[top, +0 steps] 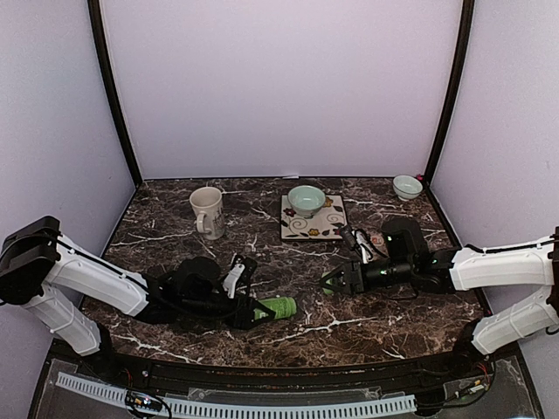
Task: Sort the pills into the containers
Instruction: Pour the pill into the compartment of the pill container.
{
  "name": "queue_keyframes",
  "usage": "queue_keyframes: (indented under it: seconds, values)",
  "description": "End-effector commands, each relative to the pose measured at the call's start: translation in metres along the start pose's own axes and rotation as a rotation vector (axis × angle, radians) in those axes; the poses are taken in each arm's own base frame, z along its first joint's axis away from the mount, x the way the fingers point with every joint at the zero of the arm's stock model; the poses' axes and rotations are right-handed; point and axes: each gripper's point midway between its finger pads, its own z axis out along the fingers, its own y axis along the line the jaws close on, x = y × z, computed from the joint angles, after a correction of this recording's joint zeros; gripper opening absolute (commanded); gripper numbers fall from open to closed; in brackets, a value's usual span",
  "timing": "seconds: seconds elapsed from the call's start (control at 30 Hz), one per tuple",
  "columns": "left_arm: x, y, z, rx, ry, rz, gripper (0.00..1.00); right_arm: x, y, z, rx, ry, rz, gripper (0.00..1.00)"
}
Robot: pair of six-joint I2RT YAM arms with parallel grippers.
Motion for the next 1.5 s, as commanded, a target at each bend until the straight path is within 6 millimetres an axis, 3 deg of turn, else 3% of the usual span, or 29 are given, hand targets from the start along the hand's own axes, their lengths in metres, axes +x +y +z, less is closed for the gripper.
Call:
queue_keyframes:
  seconds: [0.0,1.47]
  values:
    - [-0.0169,-0.0183,-0.0064,0.035,-0.05,0.04,0.0,-0.0117,0.0108,-0.0029,-0.023,-0.041,-0.02,0.37]
    - [-0.0182,-0.0207,-0.003,-0.011,-0.029,0.079,0.0,-0.0115,0.0143,-0.0035,-0.019,-0.043,-0.025,0.37]
